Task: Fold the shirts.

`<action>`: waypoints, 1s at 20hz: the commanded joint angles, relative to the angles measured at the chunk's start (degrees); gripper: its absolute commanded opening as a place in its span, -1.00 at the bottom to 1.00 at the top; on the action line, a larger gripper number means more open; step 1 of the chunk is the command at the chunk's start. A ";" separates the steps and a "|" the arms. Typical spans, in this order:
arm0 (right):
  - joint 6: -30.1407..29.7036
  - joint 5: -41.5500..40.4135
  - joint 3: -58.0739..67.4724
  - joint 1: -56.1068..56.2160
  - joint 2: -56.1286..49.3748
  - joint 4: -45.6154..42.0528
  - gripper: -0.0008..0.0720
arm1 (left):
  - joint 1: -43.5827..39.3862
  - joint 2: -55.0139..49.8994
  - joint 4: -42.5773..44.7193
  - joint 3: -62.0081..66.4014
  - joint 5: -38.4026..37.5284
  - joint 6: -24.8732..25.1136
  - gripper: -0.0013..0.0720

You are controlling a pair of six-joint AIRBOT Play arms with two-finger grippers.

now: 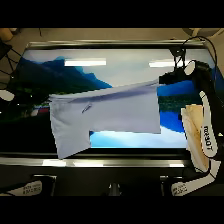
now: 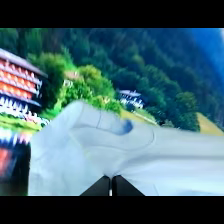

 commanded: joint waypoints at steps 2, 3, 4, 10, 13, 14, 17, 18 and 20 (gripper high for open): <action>3.89 -2.19 0.39 1.01 -2.64 3.26 -0.09 | -0.37 -7.69 -4.76 1.55 -3.43 -3.91 -0.19; -0.04 1.49 1.07 0.37 -1.49 1.05 0.29 | 1.40 -7.80 -3.50 3.17 -7.78 -3.48 0.44; -5.29 7.26 1.31 -0.52 0.26 -2.32 0.54 | 3.63 -7.80 -0.90 5.18 -13.64 -1.95 0.45; -11.54 35.69 -9.11 -6.03 3.82 -3.65 0.08 | 10.99 -7.10 7.93 -1.22 -35.36 -0.28 0.43; -12.66 32.92 -16.15 -6.01 7.19 0.44 0.08 | 9.60 -6.99 4.31 -7.72 -32.81 4.44 0.43; -12.61 32.65 -17.09 -6.01 7.65 0.44 0.08 | 9.22 -7.02 2.89 -8.96 -31.39 4.98 0.43; -12.61 33.40 -17.35 -6.01 7.67 -0.37 0.09 | 8.52 -7.15 2.67 -9.60 -29.20 5.09 0.42; -12.59 33.31 -17.53 -6.01 7.67 -0.44 0.09 | 8.50 -7.17 2.67 -9.60 -28.24 5.05 0.36; -12.57 33.31 -19.43 -6.01 7.67 -0.22 0.21 | 8.50 -7.15 2.67 -9.60 -26.49 4.92 -0.30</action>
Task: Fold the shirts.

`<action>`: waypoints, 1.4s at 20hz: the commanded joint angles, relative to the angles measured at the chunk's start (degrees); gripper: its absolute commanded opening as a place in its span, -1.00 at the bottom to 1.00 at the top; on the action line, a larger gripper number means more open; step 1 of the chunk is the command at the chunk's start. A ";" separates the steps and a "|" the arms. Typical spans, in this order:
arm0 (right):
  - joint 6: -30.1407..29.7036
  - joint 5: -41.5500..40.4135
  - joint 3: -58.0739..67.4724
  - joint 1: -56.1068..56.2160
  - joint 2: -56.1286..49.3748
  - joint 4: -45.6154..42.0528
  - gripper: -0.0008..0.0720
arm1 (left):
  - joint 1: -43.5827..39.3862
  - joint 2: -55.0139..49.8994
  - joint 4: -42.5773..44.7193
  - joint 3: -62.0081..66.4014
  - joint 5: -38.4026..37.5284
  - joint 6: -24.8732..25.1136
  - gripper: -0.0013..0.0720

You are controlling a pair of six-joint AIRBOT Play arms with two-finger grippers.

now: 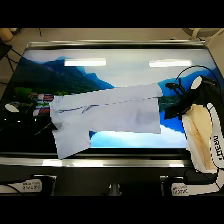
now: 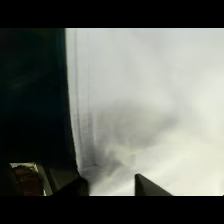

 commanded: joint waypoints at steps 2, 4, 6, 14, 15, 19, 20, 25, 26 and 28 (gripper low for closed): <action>-0.35 0.76 -5.77 -0.07 0.31 3.21 0.24 | -0.20 -0.04 -0.20 -0.72 3.26 1.73 -0.91; -2.60 -0.22 -9.38 -0.07 0.31 7.02 0.56 | -0.20 0.04 -0.20 -0.72 3.21 2.16 -0.90; -1.55 -2.75 -12.35 -0.07 0.31 6.93 0.55 | -0.20 0.50 -0.22 -0.72 3.23 2.29 -0.91; 4.11 -13.44 -18.71 -0.07 0.26 16.02 -0.91 | -0.20 3.45 -1.73 0.02 2.38 4.07 -0.91; 3.76 -13.60 -18.29 -0.07 0.39 16.83 -0.91 | -0.20 3.80 -1.70 0.85 1.18 4.09 -0.91; -0.96 -12.28 -10.01 -0.07 8.15 16.28 -0.92 | -0.20 10.14 -1.73 10.14 -2.16 5.09 -0.92; -1.44 -12.68 -5.57 -0.07 11.98 15.13 -0.92 | -0.20 13.22 -1.77 14.69 -2.12 5.05 -0.92; -1.55 -22.97 27.12 -0.07 34.18 6.10 -0.92 | -0.20 29.49 -4.70 52.26 2.49 -5.88 -0.91; -1.49 -24.37 31.85 -0.07 37.79 4.98 -0.92 | -0.20 32.33 -4.70 58.86 6.03 -7.98 -0.91; -1.09 -25.27 36.92 -0.07 43.89 2.64 -0.92 | -0.20 36.98 -4.76 66.16 11.32 -9.55 -0.92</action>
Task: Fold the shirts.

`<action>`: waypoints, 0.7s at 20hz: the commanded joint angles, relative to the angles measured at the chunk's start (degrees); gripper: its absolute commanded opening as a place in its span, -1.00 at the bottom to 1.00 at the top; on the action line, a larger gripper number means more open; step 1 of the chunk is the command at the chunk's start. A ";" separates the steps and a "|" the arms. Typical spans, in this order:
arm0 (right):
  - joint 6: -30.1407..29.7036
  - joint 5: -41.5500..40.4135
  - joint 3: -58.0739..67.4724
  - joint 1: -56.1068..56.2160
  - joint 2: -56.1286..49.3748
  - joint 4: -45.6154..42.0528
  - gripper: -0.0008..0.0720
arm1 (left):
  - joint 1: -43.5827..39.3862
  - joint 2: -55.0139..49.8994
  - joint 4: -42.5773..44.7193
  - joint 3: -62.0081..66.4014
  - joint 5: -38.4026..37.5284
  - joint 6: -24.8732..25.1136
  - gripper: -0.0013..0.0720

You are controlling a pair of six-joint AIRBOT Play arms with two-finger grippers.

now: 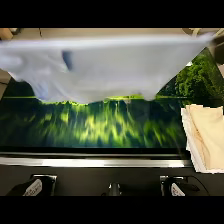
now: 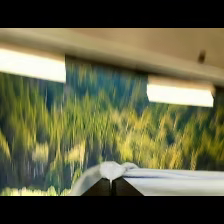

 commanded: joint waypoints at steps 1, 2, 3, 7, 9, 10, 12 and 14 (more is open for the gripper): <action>1.20 -4.26 11.21 0.00 11.72 -6.19 -0.92 | 0.04 9.35 -0.44 15.43 9.09 -5.22 -0.91; 1.55 -3.54 11.21 0.00 13.38 -7.96 -0.92 | 0.04 11.72 -0.33 15.37 9.99 -5.11 -0.91; 1.55 -2.49 11.21 0.00 14.53 -9.86 -0.92 | 0.04 13.18 -0.13 15.28 9.64 -5.03 -0.92; 4.07 3.54 11.21 0.00 15.54 -12.59 -0.92 | 0.04 14.69 2.84 15.30 1.33 -5.92 -0.91; 4.33 6.99 11.21 0.00 15.54 -12.72 -0.92 | 0.04 14.69 2.91 15.34 -0.42 -5.88 -0.91; 4.31 7.34 11.21 0.00 15.54 -13.07 -0.92 | 0.04 14.69 3.17 15.37 -0.37 -5.88 -0.91; 4.31 7.39 11.21 0.00 15.45 -13.42 -0.92 | 0.04 14.36 3.48 15.30 -0.37 -5.88 -0.92; 4.33 9.16 11.21 0.00 14.32 -14.53 -0.92 | 0.04 13.29 4.42 15.28 -1.03 -5.90 -0.92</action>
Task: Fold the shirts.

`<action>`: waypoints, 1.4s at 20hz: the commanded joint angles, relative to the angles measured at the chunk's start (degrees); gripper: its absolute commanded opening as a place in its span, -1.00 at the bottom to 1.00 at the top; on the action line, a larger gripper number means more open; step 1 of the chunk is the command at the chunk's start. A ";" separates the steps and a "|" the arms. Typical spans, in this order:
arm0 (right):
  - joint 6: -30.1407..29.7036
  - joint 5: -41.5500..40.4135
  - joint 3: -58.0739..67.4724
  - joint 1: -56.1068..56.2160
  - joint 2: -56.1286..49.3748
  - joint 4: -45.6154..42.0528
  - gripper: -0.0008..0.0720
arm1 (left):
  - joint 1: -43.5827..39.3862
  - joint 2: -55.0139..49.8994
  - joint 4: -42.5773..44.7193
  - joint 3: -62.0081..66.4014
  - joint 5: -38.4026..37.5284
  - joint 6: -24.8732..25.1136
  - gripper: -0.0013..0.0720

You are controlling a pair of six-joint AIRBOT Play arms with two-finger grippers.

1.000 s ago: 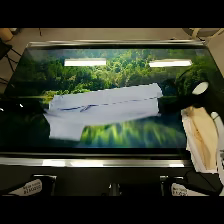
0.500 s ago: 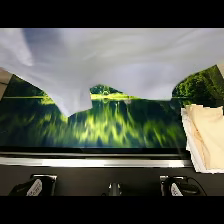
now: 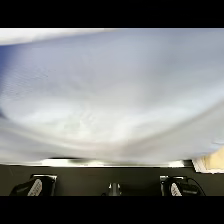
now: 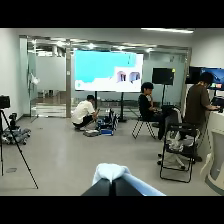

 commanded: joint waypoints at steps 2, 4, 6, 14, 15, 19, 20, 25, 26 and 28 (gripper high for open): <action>0.74 7.82 0.09 0.04 -3.63 -1.62 -0.92 | -0.02 -2.99 1.25 0.13 -3.76 -0.22 -0.92; 1.66 12.72 0.09 0.04 -7.58 -0.94 -0.91 | -0.02 -6.08 1.42 0.13 -6.80 -0.15 -0.92; 1.33 17.46 0.04 0.04 -12.90 0.50 -0.92 | -0.02 -9.86 2.05 -1.05 -12.15 -0.20 -0.91; 0.07 15.37 -3.30 4.90 -50.38 0.33 -0.91 | -3.23 -28.96 1.90 -36.39 1.03 7.65 -0.91; 0.28 10.62 -3.30 5.97 -54.27 -0.02 -0.91 | -4.24 -32.50 1.90 -37.59 4.20 9.90 -0.91; 10.73 -11.28 -3.26 6.36 -63.65 0.57 -0.91 | -7.61 -45.53 1.88 -34.64 17.59 12.28 -0.91; 10.95 -15.54 -3.26 6.36 -64.83 0.55 -0.91 | -8.37 -47.65 1.88 -33.66 21.11 12.28 -0.91; 10.95 -23.39 -3.26 6.36 -69.59 0.44 -0.91 | -12.44 -55.23 1.88 -31.17 33.92 12.07 -0.91; 10.91 -22.16 -3.26 6.36 -70.44 0.42 -0.91 | -12.87 -56.33 1.88 -31.17 33.55 12.07 -0.91; 9.55 -20.74 -3.26 6.25 -71.25 0.07 -0.91 | -12.98 -57.05 1.90 -31.17 29.64 11.89 -0.91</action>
